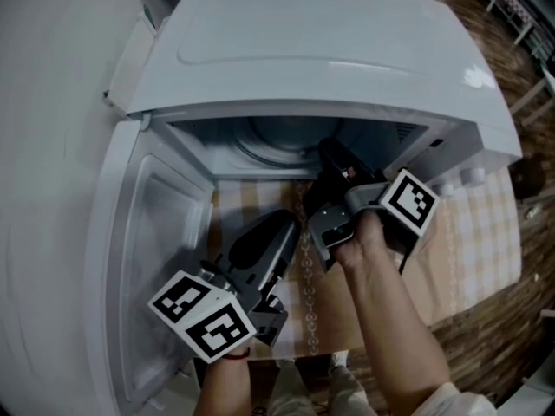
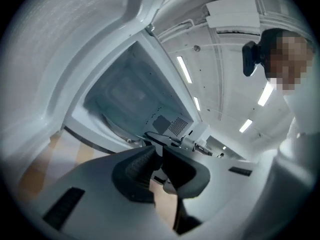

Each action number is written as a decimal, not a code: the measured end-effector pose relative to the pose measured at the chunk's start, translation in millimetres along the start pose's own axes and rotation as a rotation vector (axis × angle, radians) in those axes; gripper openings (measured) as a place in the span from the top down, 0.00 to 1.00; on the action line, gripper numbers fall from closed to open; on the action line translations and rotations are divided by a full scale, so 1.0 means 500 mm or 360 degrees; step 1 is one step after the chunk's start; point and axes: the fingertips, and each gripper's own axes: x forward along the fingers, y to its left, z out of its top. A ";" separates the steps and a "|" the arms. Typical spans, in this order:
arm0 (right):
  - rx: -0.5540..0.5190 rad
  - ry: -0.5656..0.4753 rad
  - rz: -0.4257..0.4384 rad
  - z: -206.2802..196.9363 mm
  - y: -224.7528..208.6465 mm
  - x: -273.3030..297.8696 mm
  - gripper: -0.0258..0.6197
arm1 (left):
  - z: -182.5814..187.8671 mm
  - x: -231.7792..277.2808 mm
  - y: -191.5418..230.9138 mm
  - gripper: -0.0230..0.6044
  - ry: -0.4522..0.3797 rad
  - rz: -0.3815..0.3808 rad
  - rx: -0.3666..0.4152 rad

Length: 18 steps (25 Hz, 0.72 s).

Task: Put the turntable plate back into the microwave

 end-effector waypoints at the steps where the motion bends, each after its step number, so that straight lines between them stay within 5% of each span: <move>1: 0.0005 -0.0012 -0.0017 0.001 -0.002 -0.001 0.87 | 0.003 -0.001 -0.003 0.91 0.0006 0.0023 0.0077; 10: 0.0011 -0.0015 -0.0229 0.002 -0.015 0.003 0.88 | -0.010 -0.001 0.022 0.91 0.0177 0.0302 0.0589; 12: 0.0014 -0.0008 -0.0258 0.002 -0.017 0.002 0.88 | -0.001 0.016 0.045 0.91 0.0267 0.0453 0.0949; 16: 0.0021 0.0008 -0.0278 0.003 -0.018 0.001 0.88 | -0.020 0.079 0.083 0.88 0.0508 0.0676 0.1949; 18: 0.0022 0.0013 -0.0283 0.004 -0.018 0.000 0.88 | -0.031 0.097 0.094 0.80 0.0619 0.0708 0.2213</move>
